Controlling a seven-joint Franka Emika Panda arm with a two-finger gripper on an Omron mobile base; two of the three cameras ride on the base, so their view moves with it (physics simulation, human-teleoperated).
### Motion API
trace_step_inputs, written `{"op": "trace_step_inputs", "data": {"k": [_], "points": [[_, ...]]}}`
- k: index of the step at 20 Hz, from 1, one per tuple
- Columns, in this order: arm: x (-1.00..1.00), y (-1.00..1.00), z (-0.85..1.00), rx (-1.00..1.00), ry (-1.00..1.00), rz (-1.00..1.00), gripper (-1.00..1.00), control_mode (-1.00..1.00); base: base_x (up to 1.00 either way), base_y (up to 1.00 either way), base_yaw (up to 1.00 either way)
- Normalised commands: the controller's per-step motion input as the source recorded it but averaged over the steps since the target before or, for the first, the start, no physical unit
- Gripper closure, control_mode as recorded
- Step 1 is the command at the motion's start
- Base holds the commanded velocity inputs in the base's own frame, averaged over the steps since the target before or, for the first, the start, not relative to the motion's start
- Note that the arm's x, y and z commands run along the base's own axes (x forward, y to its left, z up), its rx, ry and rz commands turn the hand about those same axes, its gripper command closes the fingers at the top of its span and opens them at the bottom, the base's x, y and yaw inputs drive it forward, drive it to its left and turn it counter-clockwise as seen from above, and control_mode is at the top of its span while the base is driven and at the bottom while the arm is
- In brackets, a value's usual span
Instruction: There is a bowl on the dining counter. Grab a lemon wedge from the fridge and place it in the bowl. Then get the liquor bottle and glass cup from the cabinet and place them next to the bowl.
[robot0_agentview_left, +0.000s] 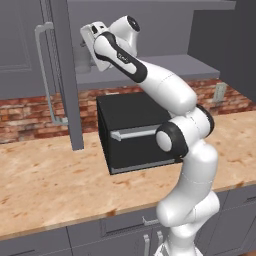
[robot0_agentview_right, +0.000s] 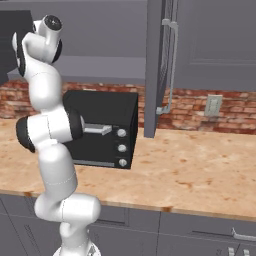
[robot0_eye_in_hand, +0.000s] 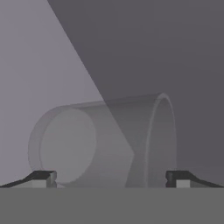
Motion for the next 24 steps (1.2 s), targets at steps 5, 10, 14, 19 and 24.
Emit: {"op": "trace_step_inputs", "data": {"k": [5,10,14,19,24], "points": [[0.05,0.0,-0.09,0.0,0.0,0.0,-1.0,-1.0,0.0,0.0,0.0],[0.0,0.0,-0.14,0.0,0.0,0.0,-1.0,-1.0,0.0,0.0,0.0],[0.0,0.0,-0.17,0.0,0.01,0.0,-1.0,-1.0,0.0,0.0,0.0],[0.0,0.0,-0.2,0.0,0.03,0.0,-1.0,-1.0,0.0,0.0,0.0],[0.0,0.0,-0.24,-0.03,0.07,0.0,-1.0,-1.0,0.0,0.0,0.0]]}}
